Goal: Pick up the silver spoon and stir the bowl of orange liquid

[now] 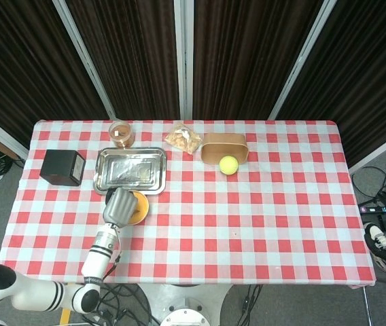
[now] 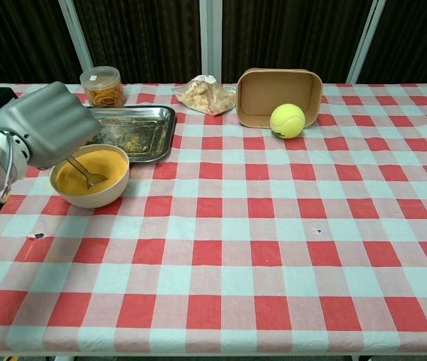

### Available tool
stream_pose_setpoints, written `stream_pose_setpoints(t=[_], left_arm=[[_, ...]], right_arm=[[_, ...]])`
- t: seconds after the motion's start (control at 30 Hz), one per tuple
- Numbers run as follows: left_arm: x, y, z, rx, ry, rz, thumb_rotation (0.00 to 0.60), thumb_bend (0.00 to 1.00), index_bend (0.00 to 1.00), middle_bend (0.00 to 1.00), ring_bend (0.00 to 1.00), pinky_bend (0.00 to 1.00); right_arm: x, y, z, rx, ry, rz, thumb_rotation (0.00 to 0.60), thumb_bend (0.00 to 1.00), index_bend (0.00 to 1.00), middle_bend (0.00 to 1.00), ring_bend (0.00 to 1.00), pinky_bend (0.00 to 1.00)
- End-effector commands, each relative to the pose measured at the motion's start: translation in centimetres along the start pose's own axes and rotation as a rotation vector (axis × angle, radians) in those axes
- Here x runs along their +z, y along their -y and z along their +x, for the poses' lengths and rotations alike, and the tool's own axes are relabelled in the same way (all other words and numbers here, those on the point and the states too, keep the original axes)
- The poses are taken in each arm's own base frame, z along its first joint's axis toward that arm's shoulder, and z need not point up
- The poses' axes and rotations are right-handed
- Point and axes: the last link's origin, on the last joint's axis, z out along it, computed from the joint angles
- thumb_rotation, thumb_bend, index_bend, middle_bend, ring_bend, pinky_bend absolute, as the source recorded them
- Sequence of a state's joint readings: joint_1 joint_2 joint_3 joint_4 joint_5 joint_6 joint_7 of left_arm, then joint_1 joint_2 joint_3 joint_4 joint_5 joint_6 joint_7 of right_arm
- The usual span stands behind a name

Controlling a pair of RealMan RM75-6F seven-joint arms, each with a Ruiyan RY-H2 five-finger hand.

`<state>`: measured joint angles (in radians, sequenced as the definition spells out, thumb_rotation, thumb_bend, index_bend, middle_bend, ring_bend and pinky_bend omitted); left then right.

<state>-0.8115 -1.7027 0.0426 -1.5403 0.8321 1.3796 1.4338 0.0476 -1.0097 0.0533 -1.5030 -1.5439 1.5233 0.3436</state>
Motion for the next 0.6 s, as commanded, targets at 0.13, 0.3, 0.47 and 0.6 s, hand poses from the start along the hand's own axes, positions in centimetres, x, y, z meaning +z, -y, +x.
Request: stream_pose_setpoints(t=[0.13, 0.3, 0.47, 0.6], left_arm=[[0.6, 2.0, 0.0, -0.154, 0.048, 0.013, 0.6, 0.41, 0.66, 0.99, 0.97, 0.98], [0.6, 3.3, 0.3, -0.247, 0.085, 0.008, 0.6, 0.41, 0.66, 0.99, 0.97, 0.98], [1.0, 4.7, 0.6, -0.31, 0.112, 0.013, 0.6, 0.41, 0.66, 0.99, 0.97, 0.98], [1.3, 5.4, 0.7, -0.272, 0.099, 0.036, 0.6, 0.41, 0.66, 0.99, 0.97, 0.98]], right_arm=[[0.0, 0.1, 0.0, 0.0, 0.0, 0.003, 0.6, 0.27, 0.0, 0.05, 0.0, 0.0], [0.0, 0.2, 0.0, 0.0, -0.002, 0.005, 0.6, 0.27, 0.0, 0.05, 0.0, 0.0], [-0.1, 0.3, 0.1, -0.003, -0.005, 0.006, 0.6, 0.27, 0.0, 0.05, 0.0, 0.0], [-0.1, 0.3, 0.1, -0.004, -0.004, 0.006, 0.6, 0.27, 0.0, 0.05, 0.0, 0.0]])
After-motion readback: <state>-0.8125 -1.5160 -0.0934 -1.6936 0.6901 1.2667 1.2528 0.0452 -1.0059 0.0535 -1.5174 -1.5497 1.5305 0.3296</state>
